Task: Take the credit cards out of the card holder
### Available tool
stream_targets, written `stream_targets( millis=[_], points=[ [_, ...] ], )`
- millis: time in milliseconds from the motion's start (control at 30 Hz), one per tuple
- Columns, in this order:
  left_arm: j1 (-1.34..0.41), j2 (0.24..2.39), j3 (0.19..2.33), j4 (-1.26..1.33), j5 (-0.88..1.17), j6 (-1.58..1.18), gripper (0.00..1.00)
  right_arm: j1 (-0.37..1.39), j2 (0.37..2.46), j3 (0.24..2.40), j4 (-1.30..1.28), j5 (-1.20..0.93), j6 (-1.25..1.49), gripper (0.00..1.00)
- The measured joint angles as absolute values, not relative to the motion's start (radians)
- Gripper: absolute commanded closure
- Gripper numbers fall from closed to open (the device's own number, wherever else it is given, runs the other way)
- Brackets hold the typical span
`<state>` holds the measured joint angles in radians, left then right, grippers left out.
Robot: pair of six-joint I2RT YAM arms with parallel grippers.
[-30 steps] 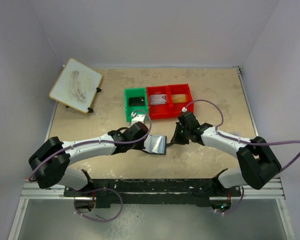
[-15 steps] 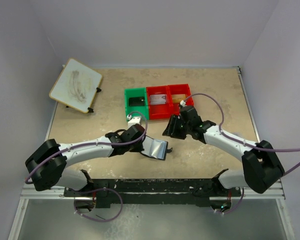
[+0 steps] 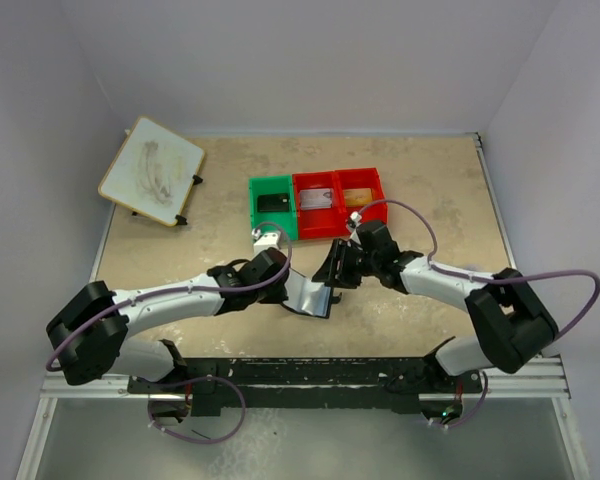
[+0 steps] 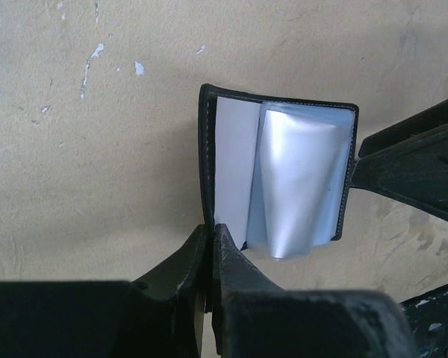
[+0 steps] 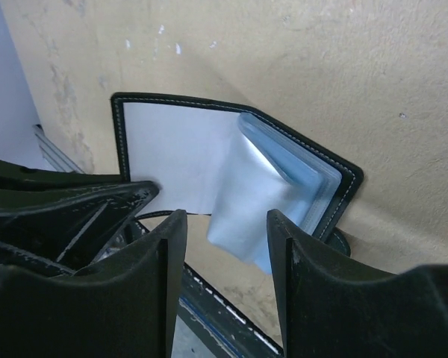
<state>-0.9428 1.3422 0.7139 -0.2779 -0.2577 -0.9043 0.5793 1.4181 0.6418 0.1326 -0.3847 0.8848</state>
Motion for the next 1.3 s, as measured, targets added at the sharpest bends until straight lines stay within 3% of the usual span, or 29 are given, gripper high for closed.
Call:
stream_targets(
  millis=[133,200,333,533,633,967,1300],
  points=[
    [-0.943,1.342,0.705,-0.282,-0.260,-0.905,0.64,0.595,1.462,0.642,0.133,-0.393,0.886,0.51],
    [-0.943,1.342,0.705,-0.286,-0.268,-0.905,0.58,0.601,1.473,0.642,0.133,-0.393,0.887,0.52],
    [-0.943,1.343,0.707,-0.314,-0.297,-0.896,0.51,0.604,1.494,0.642,0.132,-0.393,0.887,0.52],
    [-0.942,1.374,0.772,-0.331,-0.319,-0.857,0.48,0.604,1.505,0.645,0.113,-0.387,0.883,0.52],
    [-0.938,1.393,0.805,-0.324,-0.319,-0.834,0.52,0.604,1.505,0.651,0.100,-0.384,0.879,0.52],
    [-0.936,1.427,0.823,-0.325,-0.323,-0.791,0.94,0.604,1.505,0.656,0.082,-0.383,0.876,0.50],
    [-0.933,1.428,0.770,-0.299,-0.318,-0.808,1.00,0.604,1.507,0.658,0.078,-0.387,0.864,0.52]
  ],
)
